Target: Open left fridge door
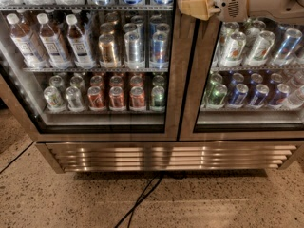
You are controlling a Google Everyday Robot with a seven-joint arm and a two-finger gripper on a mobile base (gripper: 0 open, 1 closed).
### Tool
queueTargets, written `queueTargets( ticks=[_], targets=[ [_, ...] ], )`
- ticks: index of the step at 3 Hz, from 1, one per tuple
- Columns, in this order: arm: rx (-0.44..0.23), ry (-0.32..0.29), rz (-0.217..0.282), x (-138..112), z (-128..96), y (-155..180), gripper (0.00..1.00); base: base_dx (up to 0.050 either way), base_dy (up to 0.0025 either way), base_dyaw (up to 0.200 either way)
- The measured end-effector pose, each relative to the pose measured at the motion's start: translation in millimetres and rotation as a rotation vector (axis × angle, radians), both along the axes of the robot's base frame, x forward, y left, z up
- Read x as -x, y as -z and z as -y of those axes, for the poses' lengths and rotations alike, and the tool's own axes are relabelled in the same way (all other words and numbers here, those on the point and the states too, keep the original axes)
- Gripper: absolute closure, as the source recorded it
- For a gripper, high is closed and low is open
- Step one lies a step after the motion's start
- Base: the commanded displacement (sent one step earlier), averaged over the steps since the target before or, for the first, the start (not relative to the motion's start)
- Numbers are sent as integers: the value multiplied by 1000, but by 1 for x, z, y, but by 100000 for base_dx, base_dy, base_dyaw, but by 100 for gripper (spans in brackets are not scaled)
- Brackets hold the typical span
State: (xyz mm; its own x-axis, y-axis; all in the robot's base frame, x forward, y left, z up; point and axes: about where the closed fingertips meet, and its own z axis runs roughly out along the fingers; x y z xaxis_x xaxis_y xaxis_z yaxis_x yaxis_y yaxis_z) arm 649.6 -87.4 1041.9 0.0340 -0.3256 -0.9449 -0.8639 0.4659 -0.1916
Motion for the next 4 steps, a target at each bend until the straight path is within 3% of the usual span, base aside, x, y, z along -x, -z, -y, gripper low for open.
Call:
queueTargets(
  ticks=[1,2,4],
  targets=[
    [-2,-2,-6,1,0,3,100,0,0,0],
    [-2,-4,25,1,3,-2,100,0,0,0],
    [-8,3,15,1,3,1,100,0,0,0]
  ],
)
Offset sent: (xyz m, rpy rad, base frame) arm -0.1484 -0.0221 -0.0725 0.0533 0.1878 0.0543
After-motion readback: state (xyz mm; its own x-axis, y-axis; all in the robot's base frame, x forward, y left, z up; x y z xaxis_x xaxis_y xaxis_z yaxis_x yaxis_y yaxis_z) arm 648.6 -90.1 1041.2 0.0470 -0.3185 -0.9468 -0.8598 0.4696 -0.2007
